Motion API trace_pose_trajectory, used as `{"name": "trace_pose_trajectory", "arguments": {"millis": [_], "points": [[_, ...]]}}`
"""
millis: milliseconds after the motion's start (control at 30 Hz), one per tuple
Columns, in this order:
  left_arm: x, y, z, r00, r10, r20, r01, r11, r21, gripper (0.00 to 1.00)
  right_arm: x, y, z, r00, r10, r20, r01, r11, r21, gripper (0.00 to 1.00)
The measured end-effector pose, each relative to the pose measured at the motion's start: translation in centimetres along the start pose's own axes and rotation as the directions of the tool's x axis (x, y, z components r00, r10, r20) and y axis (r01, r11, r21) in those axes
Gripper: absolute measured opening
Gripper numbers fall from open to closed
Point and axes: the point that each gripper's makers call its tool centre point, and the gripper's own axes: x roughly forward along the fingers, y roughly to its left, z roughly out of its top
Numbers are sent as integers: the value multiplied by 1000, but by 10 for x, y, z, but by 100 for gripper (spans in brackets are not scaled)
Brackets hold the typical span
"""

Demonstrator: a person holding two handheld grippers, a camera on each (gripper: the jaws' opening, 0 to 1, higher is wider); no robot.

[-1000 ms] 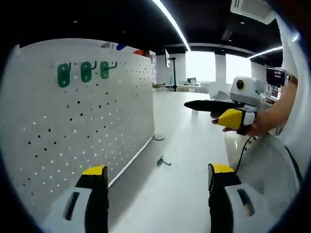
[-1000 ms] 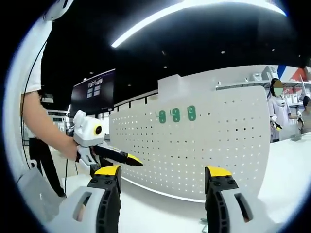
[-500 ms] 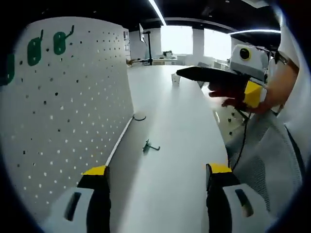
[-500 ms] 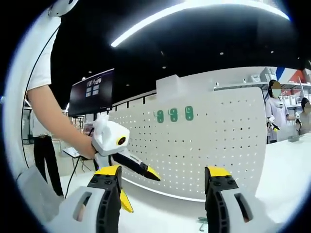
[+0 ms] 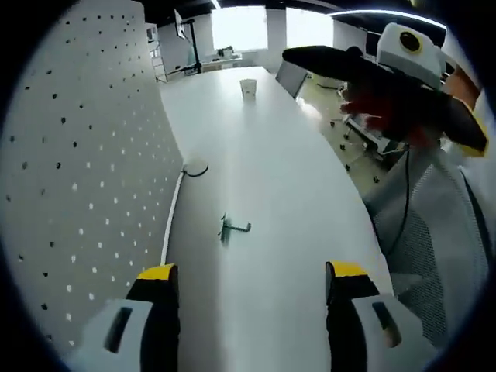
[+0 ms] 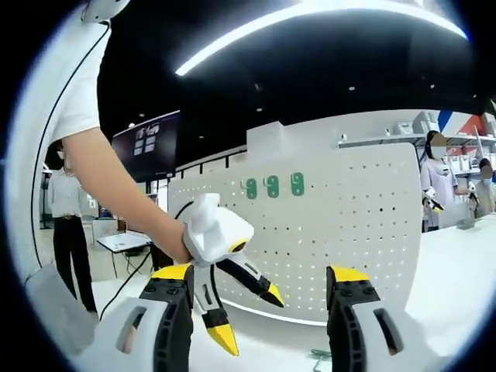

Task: Insert the hook assembly into the mounting plate slot until the hook locks in place.

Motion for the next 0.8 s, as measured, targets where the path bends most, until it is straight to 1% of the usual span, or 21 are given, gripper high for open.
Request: {"name": "trace_pose_trajectory", "arguments": {"millis": [33, 100, 233, 333, 433, 500, 533, 633, 667, 800], "points": [[3, 1, 1, 1000, -8, -2, 8, 1000, 5, 79, 0, -1, 0, 1000, -1, 0, 1, 1000, 0, 68], [9, 3, 1, 999, -33, -28, 34, 999, 15, 79, 0, -2, 0, 1000, -4, -1, 4, 1000, 0, 68], [23, 7, 0, 995, -64, -71, 67, 996, 50, 79, 0, -7, -2, 1000, -11, -7, 11, 1000, -11, 68], [33, 9, -1, 992, -81, -98, 87, 995, 53, 79, 1, -10, -2, 1000, -17, -6, 17, 1000, -3, 68], [43, 8, -4, 984, -110, -137, 119, 991, 55, 76, 1, -11, -3, 1000, -20, -14, 20, 1000, -7, 68], [49, 8, -3, 982, -115, -148, 126, 990, 69, 77, 1, -13, -3, 1000, -27, -13, 27, 1000, -3, 68], [53, 8, -3, 980, -121, -159, 135, 988, 77, 77, 1, -14, -3, 999, -30, -14, 30, 1000, -2, 68], [62, 7, -5, 970, -151, -190, 166, 984, 64, 77, 1, -18, -5, 999, -40, -16, 40, 999, 12, 68], [66, 6, -5, 967, -157, -199, 174, 982, 69, 78, 2, -18, -5, 999, -42, -16, 42, 999, 22, 68], [76, 7, -6, 958, -170, -229, 195, 977, 89, 78, 5, -19, -6, 999, -44, -19, 44, 999, 17, 67]]}}
